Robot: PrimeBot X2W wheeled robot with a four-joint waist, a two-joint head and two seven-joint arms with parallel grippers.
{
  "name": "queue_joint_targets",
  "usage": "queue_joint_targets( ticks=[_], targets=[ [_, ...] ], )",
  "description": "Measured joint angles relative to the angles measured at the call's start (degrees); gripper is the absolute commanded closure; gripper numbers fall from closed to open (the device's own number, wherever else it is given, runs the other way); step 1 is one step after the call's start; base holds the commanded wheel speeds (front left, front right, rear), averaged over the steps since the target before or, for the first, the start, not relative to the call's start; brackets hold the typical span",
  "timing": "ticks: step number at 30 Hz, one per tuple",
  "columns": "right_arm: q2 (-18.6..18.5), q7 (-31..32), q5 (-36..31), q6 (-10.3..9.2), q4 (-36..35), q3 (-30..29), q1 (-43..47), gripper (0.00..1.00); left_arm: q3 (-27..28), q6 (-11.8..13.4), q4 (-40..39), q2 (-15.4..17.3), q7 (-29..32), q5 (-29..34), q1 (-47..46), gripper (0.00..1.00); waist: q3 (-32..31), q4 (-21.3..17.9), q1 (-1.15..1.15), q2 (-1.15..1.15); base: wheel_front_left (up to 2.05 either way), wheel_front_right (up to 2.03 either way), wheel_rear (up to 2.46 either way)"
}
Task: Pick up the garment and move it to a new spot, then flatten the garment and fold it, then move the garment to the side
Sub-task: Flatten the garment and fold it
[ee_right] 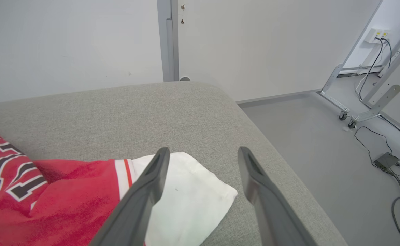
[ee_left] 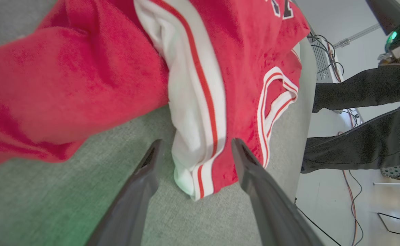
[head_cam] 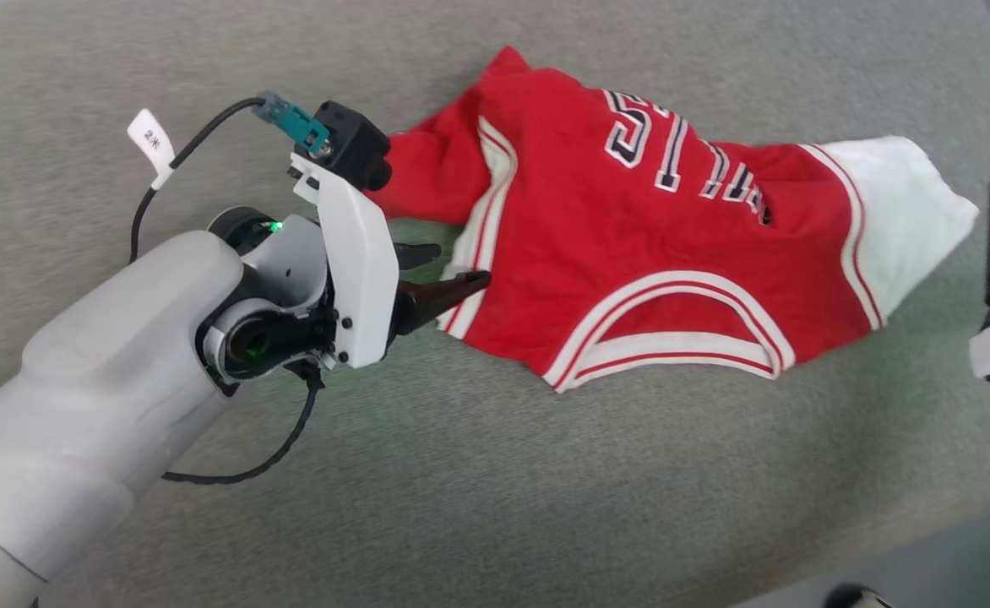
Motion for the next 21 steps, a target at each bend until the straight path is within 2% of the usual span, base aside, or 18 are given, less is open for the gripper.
queue_joint_targets(
  ticks=[3,9,10,11,12,13,17,21],
  targets=[
    [0.88,-0.70,0.35,0.00,0.11,0.63,0.06,0.00,-1.20,0.00,1.56,0.04,0.24,-1.25,-1.05,0.00,1.05,-1.63,0.00,0.00,0.00,0.00,0.00],
    [1.63,-1.35,0.86,0.00,0.78,1.92,0.12,0.00,-5.90,-0.12,3.94,1.23,-0.13,0.60,-2.97,0.00,2.28,-3.60,0.00,0.00,0.00,0.00,0.00],
    [1.77,-1.53,0.86,0.00,0.90,2.13,0.11,0.00,-6.12,-0.14,4.09,1.29,-0.23,0.20,-3.12,0.12,2.37,-3.75,0.00,0.00,0.00,0.00,0.00],
    [1.88,-1.70,0.86,0.00,1.02,2.19,0.11,0.00,-6.17,-0.14,4.23,1.25,-0.76,-0.58,-3.15,0.44,2.43,-3.82,0.00,0.00,0.00,0.00,0.00],
    [1.90,-1.71,0.85,0.00,1.16,2.18,0.12,0.00,-6.31,-0.13,4.27,1.21,-1.09,-1.09,-3.18,0.89,2.40,-3.76,0.00,0.00,0.00,0.00,0.00],
    [1.93,-1.71,0.85,0.00,1.19,2.18,0.14,0.00,-6.53,-0.08,4.17,1.26,-1.11,-1.51,-3.31,1.00,2.34,-3.64,0.00,0.00,0.00,0.00,0.00],
    [2.11,-1.71,0.82,0.00,0.96,2.24,0.65,0.00,-7.36,-0.08,2.09,2.27,-1.24,-3.39,-3.70,1.00,1.83,-2.54,0.00,0.00,0.00,0.00,0.00],
    [1.83,-1.59,0.80,0.00,0.70,2.14,0.78,0.00,-7.42,-0.08,-0.45,4.74,-2.72,-3.61,-5.98,1.00,0.91,-0.60,0.00,0.00,0.00,0.00,0.00]
  ],
)
